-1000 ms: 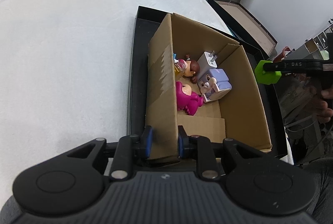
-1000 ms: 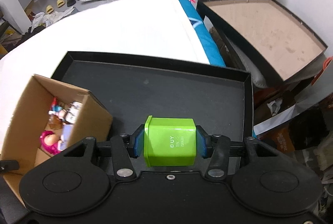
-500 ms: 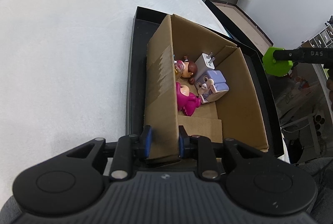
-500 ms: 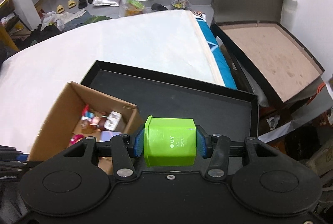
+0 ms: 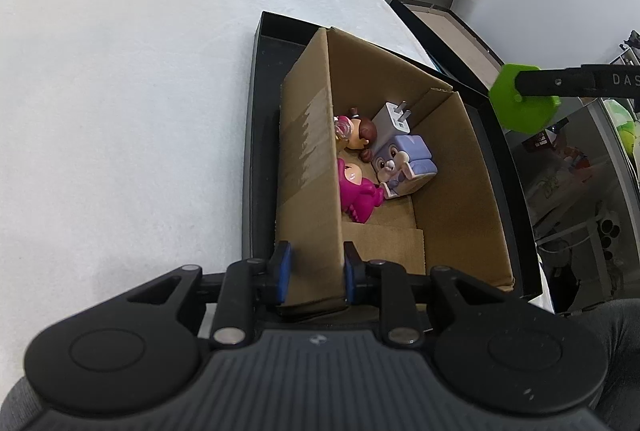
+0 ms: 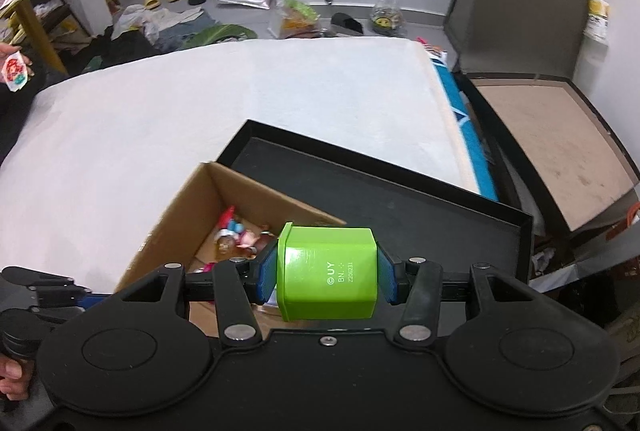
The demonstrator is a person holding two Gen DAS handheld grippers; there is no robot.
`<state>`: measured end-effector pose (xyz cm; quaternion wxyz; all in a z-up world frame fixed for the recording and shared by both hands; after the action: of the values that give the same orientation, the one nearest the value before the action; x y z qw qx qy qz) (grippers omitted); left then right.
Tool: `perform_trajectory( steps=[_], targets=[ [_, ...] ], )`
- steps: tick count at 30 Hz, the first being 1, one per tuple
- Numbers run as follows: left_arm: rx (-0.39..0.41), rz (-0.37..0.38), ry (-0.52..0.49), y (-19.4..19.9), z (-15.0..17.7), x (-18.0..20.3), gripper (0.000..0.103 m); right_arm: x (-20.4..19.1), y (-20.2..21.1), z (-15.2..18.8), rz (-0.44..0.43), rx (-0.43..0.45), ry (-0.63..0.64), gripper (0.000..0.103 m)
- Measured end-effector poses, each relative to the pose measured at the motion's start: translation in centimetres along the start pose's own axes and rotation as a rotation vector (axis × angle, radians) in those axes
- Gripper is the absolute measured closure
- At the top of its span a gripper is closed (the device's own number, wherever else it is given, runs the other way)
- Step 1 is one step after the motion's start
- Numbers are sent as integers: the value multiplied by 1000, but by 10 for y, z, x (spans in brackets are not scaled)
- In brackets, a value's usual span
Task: Organize rigid objects
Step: 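Lift the lime-green cube with the right gripper and carry it over the box, then lower the lime-green cube into the box and open the right gripper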
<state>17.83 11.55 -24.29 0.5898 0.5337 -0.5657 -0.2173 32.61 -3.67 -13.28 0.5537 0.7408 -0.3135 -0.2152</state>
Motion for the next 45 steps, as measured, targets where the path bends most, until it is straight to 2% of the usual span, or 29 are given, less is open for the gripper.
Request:
perform_trajectory(
  steps=[12,24,30,34,38,42,45],
  targets=[
    [1,7,-5,-1,-1,0,78,-43,-12,0,-26,-35,65,55],
    [2,12,-3,-1,0,0,78,-49,-26,4,-66,-79,7,55],
    [0,10,-2,-1,1,1,78,-63,-36,4,-96,-100,11,55],
    [1,9,-1,-1,1,1,78,-73,-44,-1,-82,-103,28,55],
    [3,10,2,-1,1,0,78,-85,-53,-1,-103,-132,37,55],
    [3,12,5,-1,0,-1,78,-88,-61,4,-153,-184,-13,55],
    [2,11,2,-1,0,-1,78,-88,-67,10,-148,-214,-35,54]
  ],
)
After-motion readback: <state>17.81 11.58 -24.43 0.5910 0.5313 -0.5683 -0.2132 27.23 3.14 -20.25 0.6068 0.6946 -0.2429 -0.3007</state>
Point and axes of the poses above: each gripper's, at about its wrist camera, not at the fingertips, and y roughly against the way its jaws point, x to its right, z to its underside, the point moved 8 cm from there along -y, roughly the way its jaws point, and after that the axes turned 13 degrees about -x, right-handed, at the moved point
